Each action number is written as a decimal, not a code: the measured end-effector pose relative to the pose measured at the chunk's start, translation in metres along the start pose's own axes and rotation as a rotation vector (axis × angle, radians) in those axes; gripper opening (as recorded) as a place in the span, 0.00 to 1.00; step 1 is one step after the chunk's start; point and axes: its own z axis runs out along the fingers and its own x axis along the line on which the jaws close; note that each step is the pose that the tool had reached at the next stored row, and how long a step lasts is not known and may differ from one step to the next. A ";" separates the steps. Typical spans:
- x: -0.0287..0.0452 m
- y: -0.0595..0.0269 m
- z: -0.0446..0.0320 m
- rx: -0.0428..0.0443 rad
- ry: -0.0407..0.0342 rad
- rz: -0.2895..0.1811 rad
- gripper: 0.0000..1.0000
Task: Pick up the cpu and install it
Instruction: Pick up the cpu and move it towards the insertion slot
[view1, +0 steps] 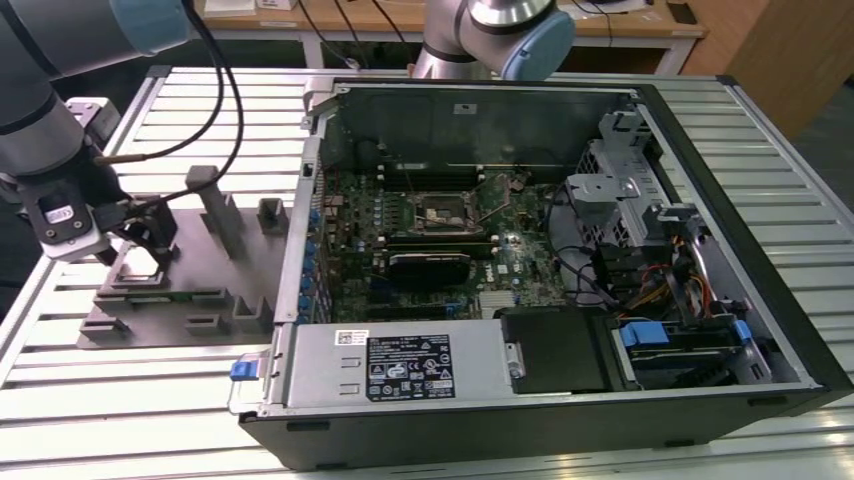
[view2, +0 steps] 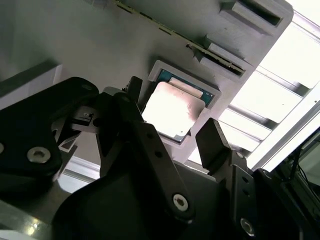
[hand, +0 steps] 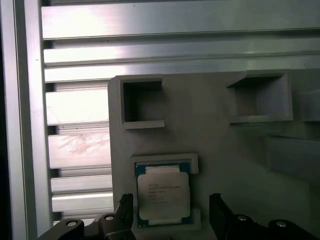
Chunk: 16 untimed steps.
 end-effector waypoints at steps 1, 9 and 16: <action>0.0001 0.0001 0.0009 0.0001 0.0001 -0.001 0.71; 0.0003 0.0002 0.0063 -0.0005 0.0004 -0.018 0.71; 0.0005 0.0001 0.0106 -0.0011 0.0006 -0.025 0.71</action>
